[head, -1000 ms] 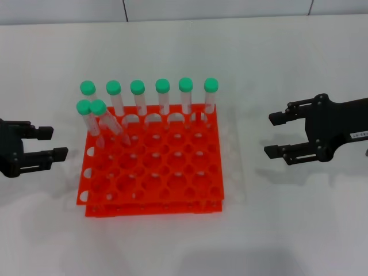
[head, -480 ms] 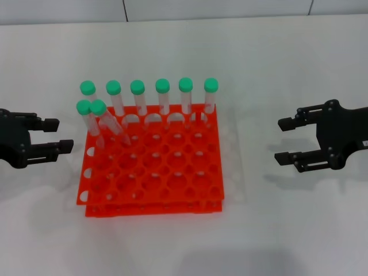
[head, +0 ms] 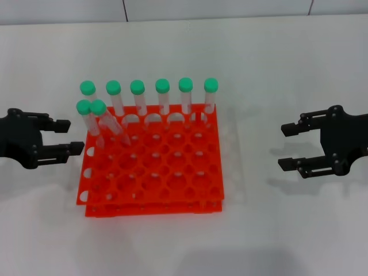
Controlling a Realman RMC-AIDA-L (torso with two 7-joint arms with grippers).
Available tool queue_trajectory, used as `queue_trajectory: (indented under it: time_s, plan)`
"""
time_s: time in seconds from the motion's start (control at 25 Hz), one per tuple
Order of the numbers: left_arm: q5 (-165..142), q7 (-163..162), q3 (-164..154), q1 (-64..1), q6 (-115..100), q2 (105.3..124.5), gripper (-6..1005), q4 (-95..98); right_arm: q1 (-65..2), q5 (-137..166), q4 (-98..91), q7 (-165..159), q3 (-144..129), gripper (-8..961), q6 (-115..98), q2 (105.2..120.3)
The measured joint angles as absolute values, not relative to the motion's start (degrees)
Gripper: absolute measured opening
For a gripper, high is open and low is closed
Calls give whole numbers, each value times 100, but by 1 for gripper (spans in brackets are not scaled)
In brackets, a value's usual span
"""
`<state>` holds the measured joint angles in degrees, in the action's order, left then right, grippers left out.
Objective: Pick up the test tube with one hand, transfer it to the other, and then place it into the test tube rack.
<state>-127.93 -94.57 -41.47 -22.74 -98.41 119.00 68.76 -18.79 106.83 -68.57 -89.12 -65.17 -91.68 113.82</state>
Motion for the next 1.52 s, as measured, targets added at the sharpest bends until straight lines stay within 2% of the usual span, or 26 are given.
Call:
queue_trajectory:
  time_s: [1.52]
  plan:
    - [-12327, -9096, -4438, -2330, -10557, 11887, 560, 6644, -1995, 10670, -6899, -8924, -6146, 662, -9780, 11342]
